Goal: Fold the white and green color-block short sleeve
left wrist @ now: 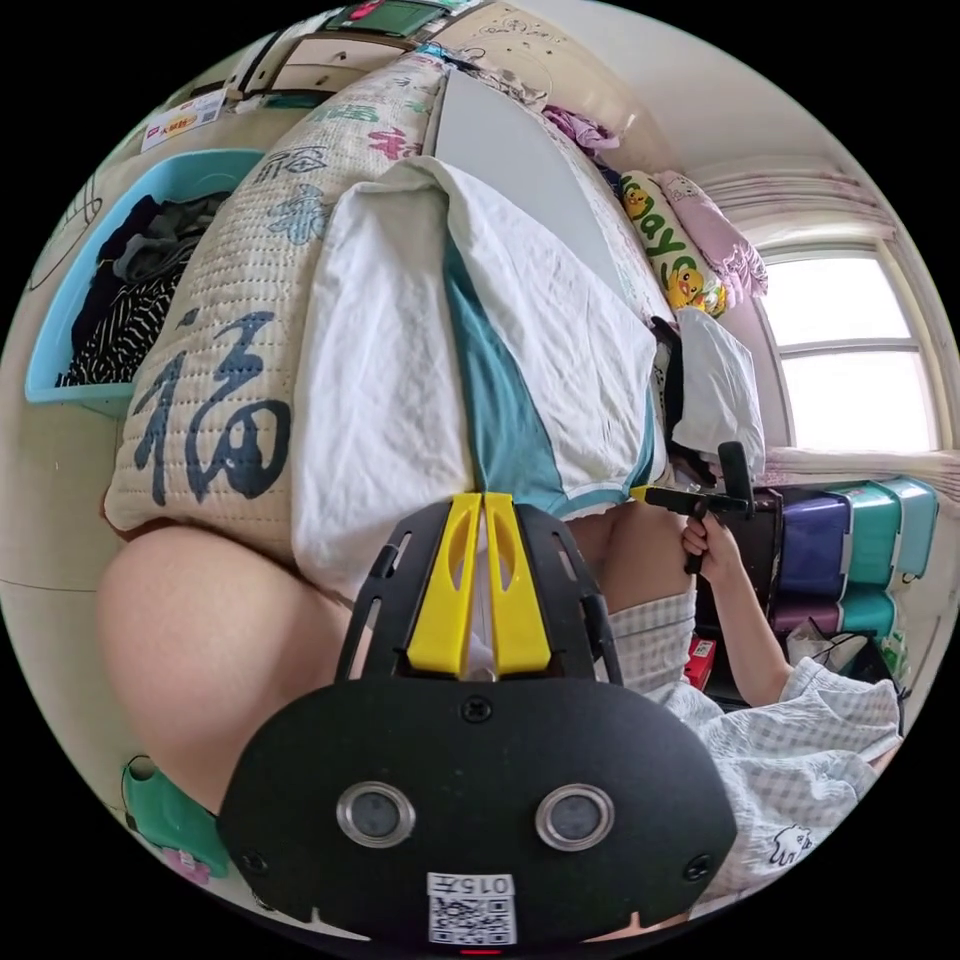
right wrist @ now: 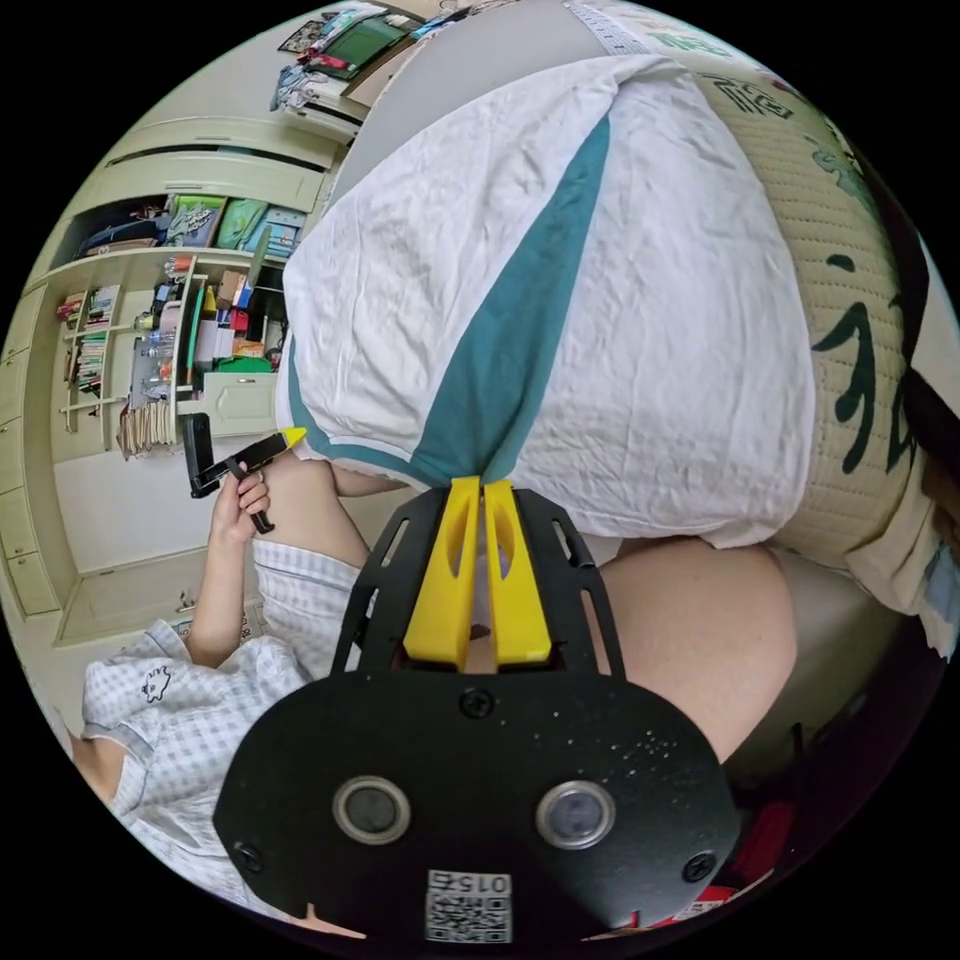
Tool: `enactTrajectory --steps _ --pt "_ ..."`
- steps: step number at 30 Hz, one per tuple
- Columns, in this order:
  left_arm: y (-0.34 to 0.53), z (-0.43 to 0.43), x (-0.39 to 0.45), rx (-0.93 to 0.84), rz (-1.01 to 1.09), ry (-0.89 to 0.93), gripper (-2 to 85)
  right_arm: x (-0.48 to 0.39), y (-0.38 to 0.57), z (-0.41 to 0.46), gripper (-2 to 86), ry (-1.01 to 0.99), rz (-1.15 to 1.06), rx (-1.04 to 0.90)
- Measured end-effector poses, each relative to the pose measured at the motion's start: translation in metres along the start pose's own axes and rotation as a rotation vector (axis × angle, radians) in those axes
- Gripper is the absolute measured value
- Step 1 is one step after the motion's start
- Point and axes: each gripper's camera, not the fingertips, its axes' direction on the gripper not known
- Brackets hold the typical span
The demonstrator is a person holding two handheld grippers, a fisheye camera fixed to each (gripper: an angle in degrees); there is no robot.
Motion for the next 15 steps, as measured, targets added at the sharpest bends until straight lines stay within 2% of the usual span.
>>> enactTrajectory --steps 3,6,8,9,12,15 --pt "0.017 -0.002 0.017 0.051 -0.004 -0.016 2.9 -0.004 0.018 0.016 4.3 0.004 -0.007 0.066" --pt "0.048 -0.023 0.046 0.243 0.042 -0.098 6.0 -0.019 0.057 0.017 5.4 0.067 -0.059 0.273" --pt "0.075 -0.031 0.084 0.398 0.184 -0.153 5.6 -0.045 0.096 0.024 3.9 0.176 -0.155 0.441" --pt "0.080 -0.029 0.095 0.414 0.223 -0.175 5.5 -0.054 0.104 0.029 3.5 0.215 -0.187 0.472" --pt "0.089 0.001 0.154 0.363 0.437 -0.321 5.1 -0.106 0.124 0.078 2.0 0.482 -0.369 0.486" --pt "0.085 0.052 0.204 0.197 0.574 -0.542 5.4 -0.146 0.123 0.163 1.2 0.719 -0.533 0.295"
